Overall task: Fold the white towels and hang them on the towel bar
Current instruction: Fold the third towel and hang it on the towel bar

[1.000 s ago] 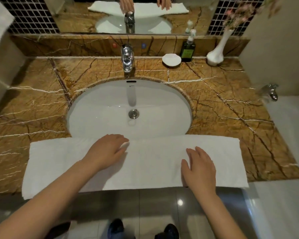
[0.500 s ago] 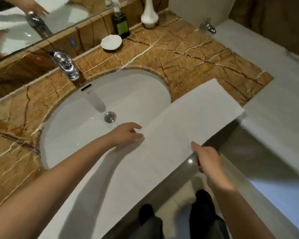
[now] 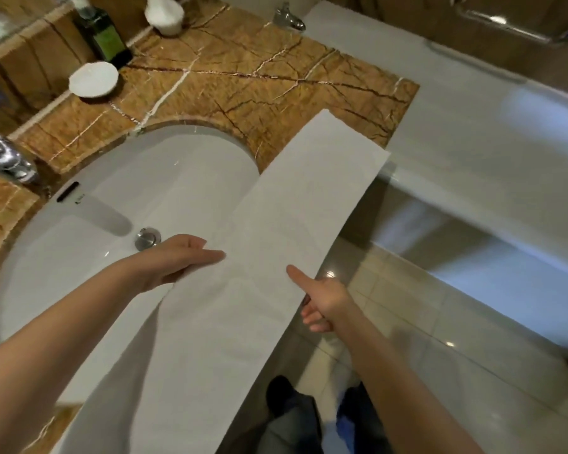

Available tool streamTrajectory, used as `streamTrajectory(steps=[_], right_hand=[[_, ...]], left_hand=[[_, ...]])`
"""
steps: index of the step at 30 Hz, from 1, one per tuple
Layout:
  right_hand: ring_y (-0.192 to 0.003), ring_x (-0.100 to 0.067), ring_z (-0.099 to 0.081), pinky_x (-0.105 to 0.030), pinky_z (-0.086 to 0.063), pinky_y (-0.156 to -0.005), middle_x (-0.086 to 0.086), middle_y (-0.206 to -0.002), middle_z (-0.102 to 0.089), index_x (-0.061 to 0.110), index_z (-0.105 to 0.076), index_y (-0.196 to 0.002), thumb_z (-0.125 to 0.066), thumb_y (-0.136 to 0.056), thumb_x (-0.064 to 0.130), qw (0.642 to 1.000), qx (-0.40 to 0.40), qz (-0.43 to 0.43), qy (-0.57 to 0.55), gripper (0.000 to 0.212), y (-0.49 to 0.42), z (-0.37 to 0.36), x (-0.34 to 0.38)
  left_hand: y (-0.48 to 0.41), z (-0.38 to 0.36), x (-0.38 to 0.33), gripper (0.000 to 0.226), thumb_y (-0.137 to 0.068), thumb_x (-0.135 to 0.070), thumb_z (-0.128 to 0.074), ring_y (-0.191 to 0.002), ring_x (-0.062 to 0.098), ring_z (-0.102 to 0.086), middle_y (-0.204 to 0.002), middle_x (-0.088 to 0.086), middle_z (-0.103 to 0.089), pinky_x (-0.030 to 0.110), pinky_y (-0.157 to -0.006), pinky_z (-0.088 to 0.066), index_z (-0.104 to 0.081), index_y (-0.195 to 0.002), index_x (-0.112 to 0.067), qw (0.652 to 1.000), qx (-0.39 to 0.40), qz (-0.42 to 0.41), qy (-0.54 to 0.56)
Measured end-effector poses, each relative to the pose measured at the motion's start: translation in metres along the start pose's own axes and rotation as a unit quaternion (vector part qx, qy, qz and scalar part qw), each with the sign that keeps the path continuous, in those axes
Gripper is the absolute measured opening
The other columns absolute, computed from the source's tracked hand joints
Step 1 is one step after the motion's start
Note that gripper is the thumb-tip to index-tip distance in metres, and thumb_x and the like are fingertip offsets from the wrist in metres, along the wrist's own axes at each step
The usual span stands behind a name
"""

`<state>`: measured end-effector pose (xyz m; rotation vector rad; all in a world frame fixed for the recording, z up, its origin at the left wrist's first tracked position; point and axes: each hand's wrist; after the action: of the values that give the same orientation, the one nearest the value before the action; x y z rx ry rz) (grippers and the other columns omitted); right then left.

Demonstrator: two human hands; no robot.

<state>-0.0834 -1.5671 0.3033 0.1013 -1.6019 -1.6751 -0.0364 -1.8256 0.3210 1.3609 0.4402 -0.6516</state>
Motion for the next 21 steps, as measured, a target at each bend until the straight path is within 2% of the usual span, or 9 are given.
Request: streamTrajectory(steps=[3,6,8,10,13,16,19,21], right_hand=[[-0.059,-0.017,-0.063,-0.021,-0.049,-0.044,-0.010,-0.078,-0.067,0.010,-0.056,-0.104,-0.062,-0.076,0.067,1.000,0.004,0.025,-0.008,0.063,0.002,0.003,-0.006],[-0.065,-0.018,-0.063,-0.023,-0.053,-0.053,-0.005,-0.081,-0.068,0.012,-0.065,-0.101,-0.064,-0.084,0.051,0.996,-0.004,0.074,-0.056,0.042,0.003,0.003,-0.015],[-0.073,-0.016,-0.068,-0.028,-0.058,-0.063,-0.001,-0.085,-0.072,0.013,-0.067,-0.100,-0.066,-0.087,0.036,0.983,0.004,0.087,-0.160,0.027,0.005,0.000,-0.022],[-0.080,-0.017,-0.072,-0.033,-0.060,-0.070,0.001,-0.089,-0.075,0.014,-0.067,-0.102,-0.066,-0.088,0.029,0.960,0.030,0.076,-0.267,0.020,0.011,-0.004,-0.030],[-0.097,-0.025,-0.069,-0.045,-0.054,-0.090,-0.004,-0.105,-0.074,0.015,-0.065,-0.111,-0.071,-0.082,0.031,0.944,0.067,0.056,-0.318,0.034,0.018,-0.011,-0.038],[-0.104,-0.031,-0.067,-0.049,-0.050,-0.095,-0.012,-0.112,-0.070,0.004,-0.062,-0.118,-0.075,-0.069,0.026,0.925,0.112,0.062,-0.359,0.055,0.027,-0.007,-0.038],[-0.107,-0.026,-0.066,-0.044,-0.050,-0.096,-0.009,-0.115,-0.070,0.008,-0.064,-0.117,-0.076,-0.068,0.034,0.926,0.151,0.111,-0.327,0.056,0.039,0.011,-0.027],[-0.108,-0.021,-0.066,-0.040,-0.045,-0.099,-0.004,-0.114,-0.071,0.014,-0.067,-0.113,-0.077,-0.064,0.043,0.938,0.139,0.157,-0.275,0.058,0.051,0.025,-0.008]], left_hand=[[0.003,-0.003,-0.002,0.048,-0.080,-0.029,-0.072,-0.040,0.008,-0.029,-0.048,-0.006,-0.032,0.014,-0.039,-0.028,-0.036,-0.049,-0.024,1.000,0.013,-0.010,0.006],[0.009,-0.010,-0.003,0.045,-0.085,-0.025,-0.068,-0.039,0.005,-0.042,-0.045,-0.010,-0.045,0.012,-0.041,-0.035,-0.051,-0.043,-0.021,0.998,0.049,-0.021,0.017],[0.015,-0.016,-0.007,0.041,-0.087,-0.022,-0.066,-0.043,0.003,-0.051,-0.049,-0.011,-0.055,0.012,-0.044,-0.040,-0.061,-0.046,-0.023,0.997,0.069,-0.032,0.024],[0.022,-0.022,-0.011,0.029,-0.087,-0.022,-0.065,-0.054,0.007,-0.061,-0.061,-0.005,-0.066,0.013,-0.050,-0.045,-0.069,-0.059,-0.022,0.995,0.079,-0.039,0.041],[0.030,-0.030,-0.018,0.026,-0.090,-0.017,-0.060,-0.065,0.011,-0.067,-0.073,0.000,-0.071,0.017,-0.055,-0.050,-0.074,-0.068,-0.021,0.991,0.088,-0.051,0.084],[0.041,-0.035,-0.027,0.018,-0.087,-0.018,-0.061,-0.074,0.016,-0.070,-0.084,0.006,-0.074,0.021,-0.060,-0.053,-0.076,-0.077,-0.017,0.987,0.082,-0.066,0.124],[0.053,-0.031,-0.040,0.020,-0.084,-0.022,-0.063,-0.080,0.022,-0.070,-0.093,0.014,-0.073,0.025,-0.065,-0.056,-0.071,-0.093,-0.006,0.985,0.053,-0.082,0.144],[0.062,-0.027,-0.050,0.020,-0.085,-0.022,-0.062,-0.077,0.022,-0.068,-0.090,0.014,-0.072,0.026,-0.065,-0.055,-0.067,-0.092,-0.005,0.985,0.029,-0.099,0.139]])
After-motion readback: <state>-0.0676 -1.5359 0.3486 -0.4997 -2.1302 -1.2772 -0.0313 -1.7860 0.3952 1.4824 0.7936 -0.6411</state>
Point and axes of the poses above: each hand's wrist, its own y-axis away from the middle knuckle, its own z-axis out of the back of the hand, x = y × z
